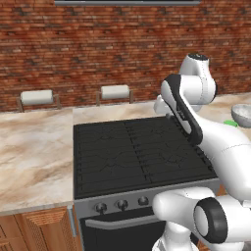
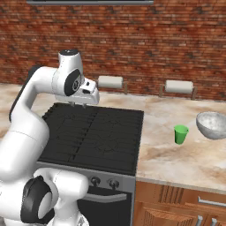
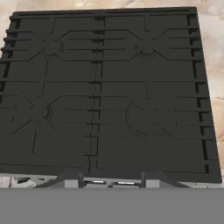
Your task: Pick the cup and bowl from the counter and place them on the counter next to the sink.
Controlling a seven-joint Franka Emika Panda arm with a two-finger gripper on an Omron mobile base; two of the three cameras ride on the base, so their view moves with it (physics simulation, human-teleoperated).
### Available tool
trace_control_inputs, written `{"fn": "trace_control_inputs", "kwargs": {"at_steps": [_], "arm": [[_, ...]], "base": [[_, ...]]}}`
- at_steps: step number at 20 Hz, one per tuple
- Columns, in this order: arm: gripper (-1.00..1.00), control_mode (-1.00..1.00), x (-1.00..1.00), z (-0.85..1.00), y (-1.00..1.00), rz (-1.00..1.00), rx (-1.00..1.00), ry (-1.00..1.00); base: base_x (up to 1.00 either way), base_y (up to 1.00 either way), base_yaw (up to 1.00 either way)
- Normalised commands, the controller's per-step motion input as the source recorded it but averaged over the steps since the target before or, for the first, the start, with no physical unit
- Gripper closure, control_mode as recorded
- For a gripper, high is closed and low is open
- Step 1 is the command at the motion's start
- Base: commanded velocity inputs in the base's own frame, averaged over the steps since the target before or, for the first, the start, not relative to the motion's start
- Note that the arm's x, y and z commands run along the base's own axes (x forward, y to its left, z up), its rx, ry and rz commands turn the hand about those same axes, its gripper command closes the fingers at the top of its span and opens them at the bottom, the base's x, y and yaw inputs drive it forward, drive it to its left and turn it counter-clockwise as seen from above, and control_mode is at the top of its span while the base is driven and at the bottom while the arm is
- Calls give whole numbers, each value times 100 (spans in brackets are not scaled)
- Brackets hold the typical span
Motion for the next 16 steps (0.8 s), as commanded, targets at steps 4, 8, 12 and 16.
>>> {"fn": "trace_control_inputs", "kwargs": {"at_steps": [4,8,12,16], "arm": [[-100,-100,-11,-12,0,1,-3,0],[-100,-100,0,-21,-6,0,-2,0],[-100,-100,5,-26,-32,0,-3,0],[-100,-100,8,-31,-40,0,-2,2]], "base": [[0,0,0],[0,0,0],[0,0,0],[0,0,0]]}}
